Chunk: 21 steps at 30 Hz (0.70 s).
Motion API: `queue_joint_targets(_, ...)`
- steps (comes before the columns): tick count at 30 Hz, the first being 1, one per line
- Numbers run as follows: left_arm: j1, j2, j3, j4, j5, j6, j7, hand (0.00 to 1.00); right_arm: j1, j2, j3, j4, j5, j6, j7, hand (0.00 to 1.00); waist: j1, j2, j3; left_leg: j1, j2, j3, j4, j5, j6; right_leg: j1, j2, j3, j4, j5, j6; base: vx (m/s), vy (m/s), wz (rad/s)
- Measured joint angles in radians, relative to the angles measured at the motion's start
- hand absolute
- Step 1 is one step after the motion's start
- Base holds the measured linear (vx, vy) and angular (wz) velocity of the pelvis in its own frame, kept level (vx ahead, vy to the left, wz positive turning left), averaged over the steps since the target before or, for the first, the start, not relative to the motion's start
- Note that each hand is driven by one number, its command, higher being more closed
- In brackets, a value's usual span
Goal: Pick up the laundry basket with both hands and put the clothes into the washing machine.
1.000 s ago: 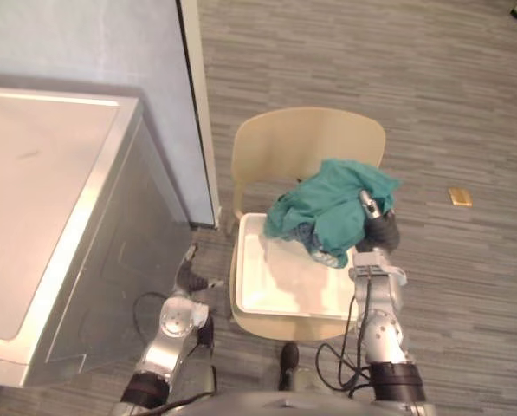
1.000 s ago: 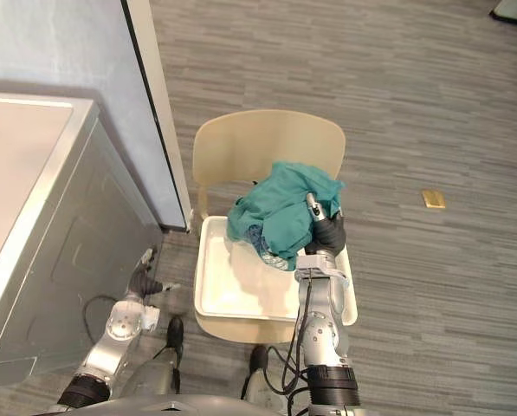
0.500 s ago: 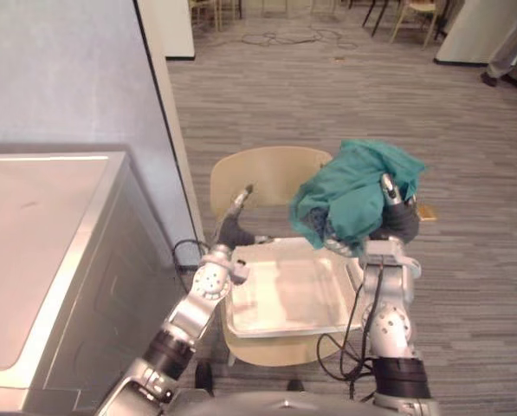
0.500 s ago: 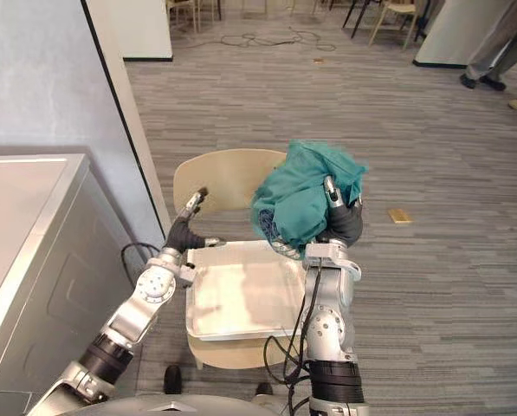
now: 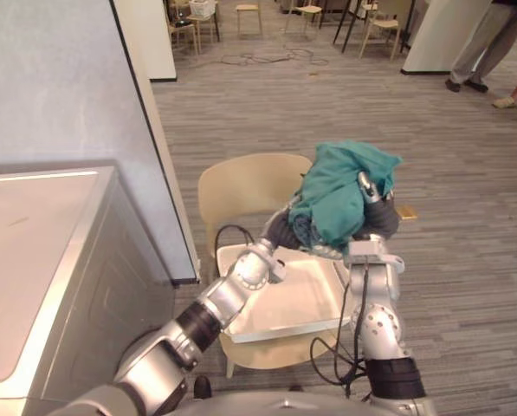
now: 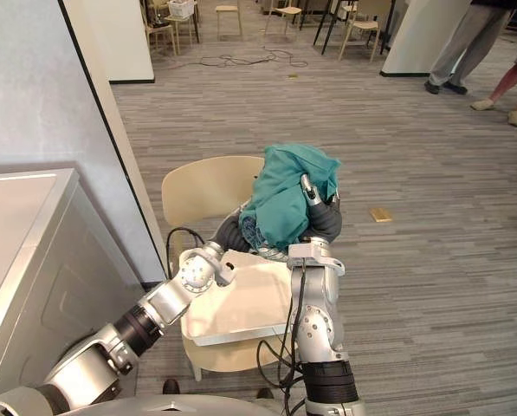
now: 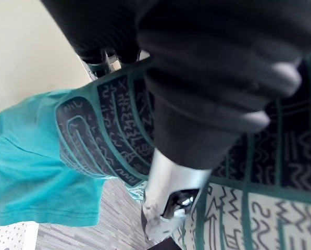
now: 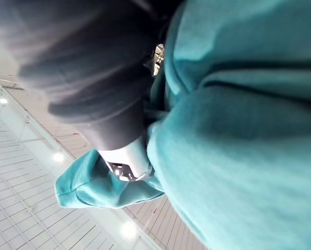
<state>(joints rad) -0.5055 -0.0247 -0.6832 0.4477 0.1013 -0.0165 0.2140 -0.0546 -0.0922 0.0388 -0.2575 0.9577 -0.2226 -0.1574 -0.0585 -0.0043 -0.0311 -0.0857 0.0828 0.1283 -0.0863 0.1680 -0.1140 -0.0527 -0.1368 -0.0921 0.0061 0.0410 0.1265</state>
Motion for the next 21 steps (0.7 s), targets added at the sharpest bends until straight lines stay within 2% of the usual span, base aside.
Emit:
queue_joint_targets(10, -0.038, -0.049, -0.106, 0.075, -0.058, 0.007, -0.001, 0.00, 0.001, -0.005, 0.038, 0.001, 0.000, 0.000, -0.002, 1.00, -0.006, -0.021, -0.014, 0.000, 0.000, 0.007, 0.000, -0.001, 0.001, 0.004, -0.002, 0.001, -0.014, 0.009, 0.004, 0.00, -0.001, -0.01)
queue_joint_targets(11, -0.042, -0.055, -0.108, 0.073, -0.073, 0.008, -0.003, 1.00, 0.001, -0.003, 0.038, 0.001, 0.000, -0.001, -0.004, 1.00, -0.006, -0.022, -0.015, 0.000, -0.003, 0.008, 0.000, 0.006, 0.003, 0.004, -0.001, 0.000, -0.014, 0.009, 0.006, 0.00, 0.000, 0.00)
queue_joint_targets(14, -0.063, -0.058, -0.120, 0.065, -0.122, 0.008, -0.008, 1.00, 0.001, 0.002, 0.038, 0.001, 0.000, -0.002, -0.005, 1.00, -0.007, -0.022, -0.015, 0.000, -0.006, 0.007, 0.000, 0.006, 0.003, 0.005, -0.001, -0.001, -0.011, 0.009, 0.008, 0.00, 0.000, 0.00)
queue_joint_targets(21, -0.062, -0.059, -0.132, 0.001, -0.196, 0.011, 0.000, 1.00, 0.002, 0.004, 0.037, -0.004, -0.001, -0.041, -0.005, 1.00, -0.009, -0.022, -0.016, 0.000, -0.007, 0.005, 0.000, 0.006, 0.002, 0.005, -0.001, -0.003, -0.010, 0.009, 0.008, 0.00, 0.000, 0.00)
